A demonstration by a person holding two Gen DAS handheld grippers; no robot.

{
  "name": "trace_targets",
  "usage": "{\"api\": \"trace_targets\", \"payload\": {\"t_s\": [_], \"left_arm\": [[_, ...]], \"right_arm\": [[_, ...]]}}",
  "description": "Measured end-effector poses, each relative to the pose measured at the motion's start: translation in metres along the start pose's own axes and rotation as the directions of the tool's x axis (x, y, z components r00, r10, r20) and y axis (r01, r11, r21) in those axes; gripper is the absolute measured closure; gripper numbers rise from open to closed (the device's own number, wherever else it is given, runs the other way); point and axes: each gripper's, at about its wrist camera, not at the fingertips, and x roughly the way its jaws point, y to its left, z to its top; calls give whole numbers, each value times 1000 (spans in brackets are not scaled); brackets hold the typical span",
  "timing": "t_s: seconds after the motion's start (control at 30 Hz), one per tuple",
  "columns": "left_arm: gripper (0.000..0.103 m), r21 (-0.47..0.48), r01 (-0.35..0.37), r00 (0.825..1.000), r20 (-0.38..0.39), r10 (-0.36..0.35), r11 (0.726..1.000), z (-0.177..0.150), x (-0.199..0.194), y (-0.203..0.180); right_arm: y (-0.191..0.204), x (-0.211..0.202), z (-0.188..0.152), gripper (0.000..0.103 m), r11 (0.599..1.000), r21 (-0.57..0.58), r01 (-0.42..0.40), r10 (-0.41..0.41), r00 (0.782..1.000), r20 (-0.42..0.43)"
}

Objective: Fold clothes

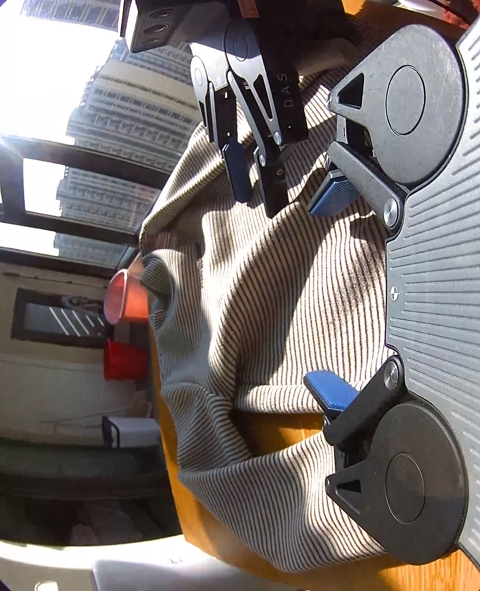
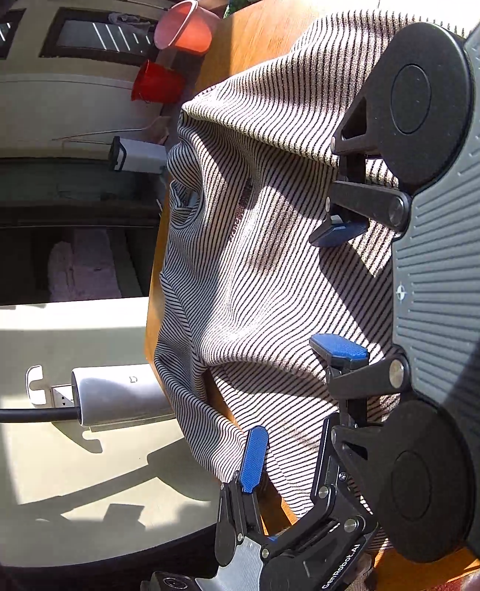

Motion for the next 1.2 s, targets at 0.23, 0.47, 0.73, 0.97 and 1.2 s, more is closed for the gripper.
{"api": "trace_targets", "payload": {"t_s": [0.23, 0.47, 0.73, 0.97, 1.2], "left_arm": [[3, -24, 5, 999, -35, -6, 1000, -19, -27, -15], [3, -182, 70, 997, -1, -72, 981, -3, -41, 4], [1, -232, 93, 992, 107, -69, 968, 19, -29, -3], [0, -232, 79, 993, 108, -55, 969, 8, -15, -4], [0, -305, 83, 995, 80, -61, 949, -2, -7, 10]], "right_arm": [[32, -12, -13, 42, 995, -98, 7, -8, 1000, -7], [25, -84, -15, 42, 963, -185, 197, -191, 980, 54], [50, -142, -60, 43, 924, -365, 112, -175, 974, -142], [64, -137, -84, 46, 928, -362, 91, -190, 950, -249], [40, -145, -77, 92, 936, -222, 275, -316, 932, -176]]}}
